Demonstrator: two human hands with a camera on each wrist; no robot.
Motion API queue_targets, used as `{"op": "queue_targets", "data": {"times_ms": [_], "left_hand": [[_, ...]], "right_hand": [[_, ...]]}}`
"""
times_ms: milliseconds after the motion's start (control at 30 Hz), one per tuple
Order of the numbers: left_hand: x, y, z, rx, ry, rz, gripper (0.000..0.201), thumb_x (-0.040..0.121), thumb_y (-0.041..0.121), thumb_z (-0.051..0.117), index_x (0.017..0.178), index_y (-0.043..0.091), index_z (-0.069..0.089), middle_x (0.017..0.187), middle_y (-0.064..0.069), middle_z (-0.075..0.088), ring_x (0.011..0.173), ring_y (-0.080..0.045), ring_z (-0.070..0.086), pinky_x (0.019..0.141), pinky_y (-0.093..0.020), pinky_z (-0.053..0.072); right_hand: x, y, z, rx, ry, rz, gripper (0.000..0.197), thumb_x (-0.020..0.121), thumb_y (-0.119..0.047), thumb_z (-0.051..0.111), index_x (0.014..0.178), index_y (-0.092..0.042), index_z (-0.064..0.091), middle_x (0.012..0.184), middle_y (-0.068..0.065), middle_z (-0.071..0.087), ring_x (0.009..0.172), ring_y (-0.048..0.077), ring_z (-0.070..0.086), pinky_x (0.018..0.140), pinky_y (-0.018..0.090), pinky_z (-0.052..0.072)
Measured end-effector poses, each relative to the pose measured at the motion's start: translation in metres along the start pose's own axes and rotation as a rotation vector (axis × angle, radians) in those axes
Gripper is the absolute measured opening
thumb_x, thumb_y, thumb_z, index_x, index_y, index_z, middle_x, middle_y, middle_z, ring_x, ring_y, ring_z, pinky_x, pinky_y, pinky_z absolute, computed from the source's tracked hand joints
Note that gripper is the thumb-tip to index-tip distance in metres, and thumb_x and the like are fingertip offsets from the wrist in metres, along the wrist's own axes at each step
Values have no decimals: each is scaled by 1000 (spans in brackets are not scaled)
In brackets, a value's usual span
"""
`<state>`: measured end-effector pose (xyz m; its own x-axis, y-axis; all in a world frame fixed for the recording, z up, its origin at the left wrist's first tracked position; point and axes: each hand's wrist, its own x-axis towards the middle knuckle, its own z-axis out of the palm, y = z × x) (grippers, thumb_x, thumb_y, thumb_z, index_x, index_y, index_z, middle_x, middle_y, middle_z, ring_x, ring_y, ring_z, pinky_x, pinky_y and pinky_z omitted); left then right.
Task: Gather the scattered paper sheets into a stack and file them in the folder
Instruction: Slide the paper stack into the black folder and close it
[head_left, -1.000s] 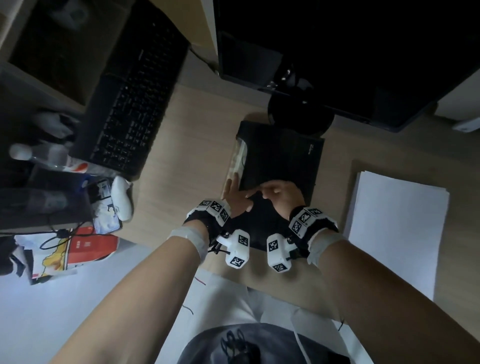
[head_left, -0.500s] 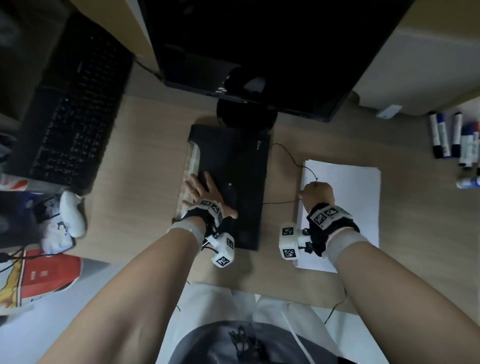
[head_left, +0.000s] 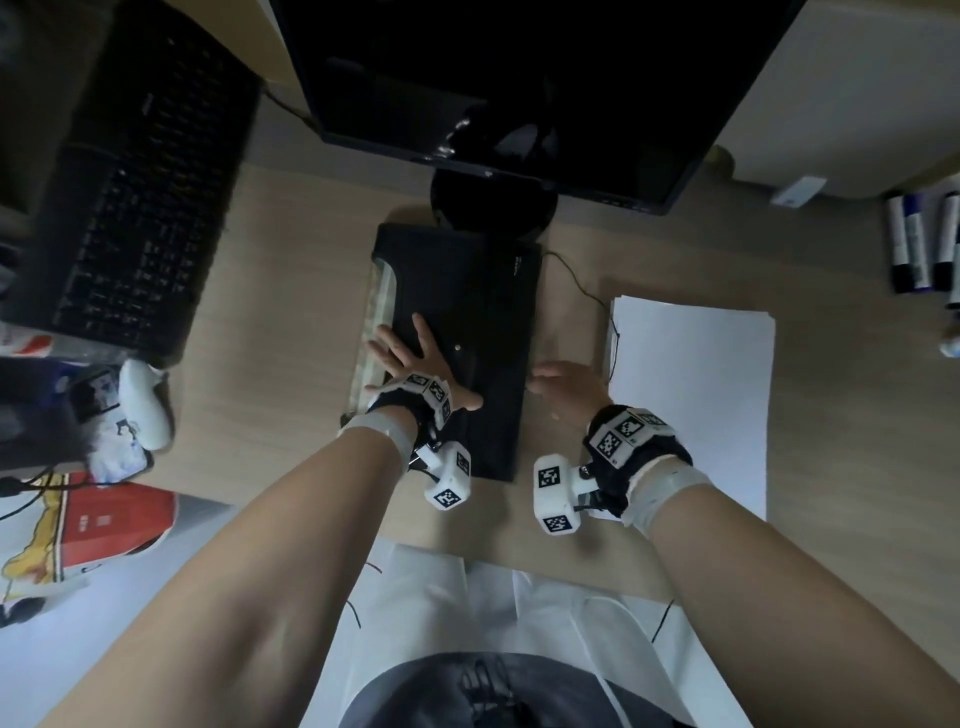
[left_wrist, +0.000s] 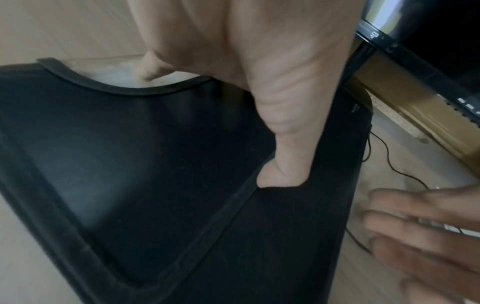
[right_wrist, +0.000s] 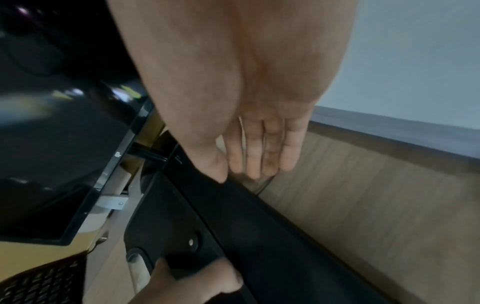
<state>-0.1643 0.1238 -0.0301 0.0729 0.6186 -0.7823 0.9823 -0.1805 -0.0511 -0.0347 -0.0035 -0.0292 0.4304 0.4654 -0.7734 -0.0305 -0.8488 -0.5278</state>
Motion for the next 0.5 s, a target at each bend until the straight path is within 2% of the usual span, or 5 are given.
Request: {"op": "queue_targets", "data": {"times_ms": [100,233,300,367,500], "left_hand": [[-1,11,-1,3,-25,-29,146,60,52,81,140,28,-39,145,-26,-42,136,-49,-32,106,-75,10],[-2,14,-8,-59,31,1,129,71,36,76,147,29,-28,153,-23,-29,142,-48,-18,112,-68,7],[-2,12,-14,-110,46,86,118,77,31,74,150,27,-19,159,-16,-16,145,-45,-7,115,-63,6],[-6,10,-18,-117,63,50,103,86,18,61,149,34,-19,161,-6,-14,145,-43,-3,115,-62,12],[-6,-7,-39,-276,72,59,87,92,6,48,153,32,-9,162,-1,-9,146,-37,14,113,-52,27]], "right_hand": [[-6,3,12,130,-60,32,35,89,-13,63,124,-7,61,104,2,62,98,15,57,96,36,48],[-8,2,17,158,-76,45,50,87,-12,65,134,-8,49,114,6,61,104,19,58,99,38,47],[-5,-2,18,149,-58,36,47,85,-11,67,128,-10,50,106,5,61,101,21,58,90,36,49],[-4,-8,21,77,-1,-9,37,79,-11,69,113,-10,54,97,4,60,98,26,59,75,31,48],[-6,-22,28,-22,128,-29,61,81,-21,65,136,-20,40,130,7,37,120,28,41,100,42,42]]}}
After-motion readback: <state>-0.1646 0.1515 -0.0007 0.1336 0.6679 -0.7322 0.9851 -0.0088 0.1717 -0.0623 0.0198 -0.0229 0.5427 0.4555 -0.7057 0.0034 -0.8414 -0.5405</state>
